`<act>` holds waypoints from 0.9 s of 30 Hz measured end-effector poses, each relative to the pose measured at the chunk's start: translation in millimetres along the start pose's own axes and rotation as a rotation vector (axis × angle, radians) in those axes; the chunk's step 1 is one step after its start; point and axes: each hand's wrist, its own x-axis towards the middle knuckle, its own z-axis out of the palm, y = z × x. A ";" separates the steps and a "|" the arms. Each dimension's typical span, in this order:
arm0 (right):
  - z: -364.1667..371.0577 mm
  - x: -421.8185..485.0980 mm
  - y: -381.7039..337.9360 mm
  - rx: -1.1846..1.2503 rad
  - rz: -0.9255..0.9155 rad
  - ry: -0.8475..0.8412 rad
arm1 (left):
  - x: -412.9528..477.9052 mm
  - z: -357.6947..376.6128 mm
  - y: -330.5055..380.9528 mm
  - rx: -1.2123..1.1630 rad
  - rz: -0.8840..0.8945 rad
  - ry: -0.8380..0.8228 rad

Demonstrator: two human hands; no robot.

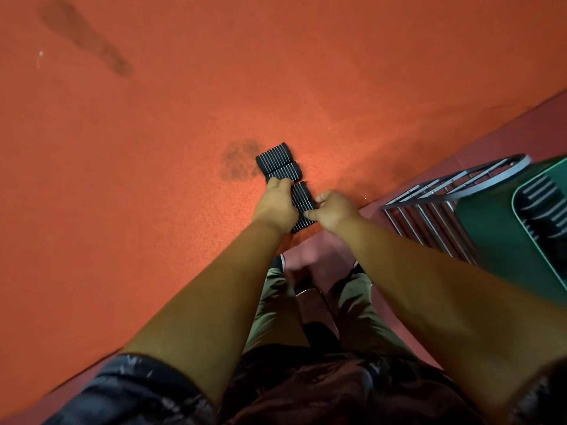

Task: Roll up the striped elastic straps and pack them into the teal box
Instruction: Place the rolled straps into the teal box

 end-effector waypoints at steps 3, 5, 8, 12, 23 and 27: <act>5.8 6.2 10.3 0.024 -0.011 -0.050 | 6.4 4.0 2.5 0.059 -0.015 -0.035; 7.6 7.0 15.3 0.074 -0.016 -0.068 | 9.4 7.4 5.2 0.096 -0.040 -0.040; 7.8 6.7 21.8 0.153 -0.023 -0.067 | 11.8 10.1 10.2 0.132 -0.073 -0.033; 10.1 3.2 26.8 0.162 -0.046 -0.040 | 9.4 10.7 12.3 0.174 -0.094 0.009; -42.4 -26.7 53.9 0.269 -0.039 -0.073 | -10.2 6.6 52.3 0.095 -0.066 0.049; -95.5 -47.8 71.9 0.467 0.053 -0.095 | -4.2 4.7 93.7 0.144 0.061 0.010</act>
